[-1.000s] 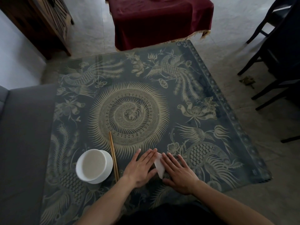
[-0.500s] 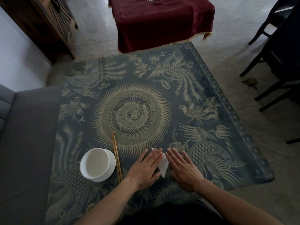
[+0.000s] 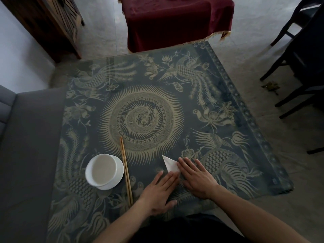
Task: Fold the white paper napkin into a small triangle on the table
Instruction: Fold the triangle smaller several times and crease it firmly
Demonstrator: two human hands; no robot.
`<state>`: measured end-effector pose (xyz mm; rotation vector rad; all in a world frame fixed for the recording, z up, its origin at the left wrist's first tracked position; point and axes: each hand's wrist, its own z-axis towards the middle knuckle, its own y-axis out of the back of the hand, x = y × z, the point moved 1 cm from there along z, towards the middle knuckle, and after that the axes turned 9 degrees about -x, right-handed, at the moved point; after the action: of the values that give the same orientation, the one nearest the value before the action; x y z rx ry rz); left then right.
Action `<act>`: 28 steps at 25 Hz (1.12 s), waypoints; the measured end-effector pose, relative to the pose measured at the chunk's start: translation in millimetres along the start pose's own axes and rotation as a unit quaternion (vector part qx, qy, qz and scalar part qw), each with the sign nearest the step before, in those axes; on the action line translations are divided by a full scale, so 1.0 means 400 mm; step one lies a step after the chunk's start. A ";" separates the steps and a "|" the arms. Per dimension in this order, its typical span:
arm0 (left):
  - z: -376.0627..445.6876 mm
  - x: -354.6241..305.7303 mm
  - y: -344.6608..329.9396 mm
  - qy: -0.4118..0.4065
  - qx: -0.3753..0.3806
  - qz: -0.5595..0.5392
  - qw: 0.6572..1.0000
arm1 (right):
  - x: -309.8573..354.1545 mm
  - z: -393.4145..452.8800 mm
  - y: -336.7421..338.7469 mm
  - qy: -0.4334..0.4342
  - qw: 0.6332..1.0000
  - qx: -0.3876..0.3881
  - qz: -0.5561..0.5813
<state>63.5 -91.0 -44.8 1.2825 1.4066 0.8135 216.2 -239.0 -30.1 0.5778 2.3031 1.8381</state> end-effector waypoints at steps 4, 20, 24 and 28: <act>-0.035 -0.016 -0.001 -0.030 0.009 -0.004 1.000 | -0.001 -0.002 0.004 -0.001 1.000 0.004 0.007; 0.072 0.117 0.124 0.213 -0.191 -0.077 0.955 | 0.019 0.065 0.049 -0.163 0.970 -0.114 0.137; 0.114 0.115 0.123 0.255 -0.175 -0.115 0.944 | 0.013 0.075 0.052 -0.151 0.974 -0.105 0.135; 0.119 0.103 0.107 0.254 -0.173 -0.117 0.944 | 0.009 0.077 0.051 -0.146 0.973 -0.115 0.137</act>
<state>124.8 -49.4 -26.2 0.6388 1.6829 1.2174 227.5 -205.9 -17.4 1.0910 1.8664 1.9406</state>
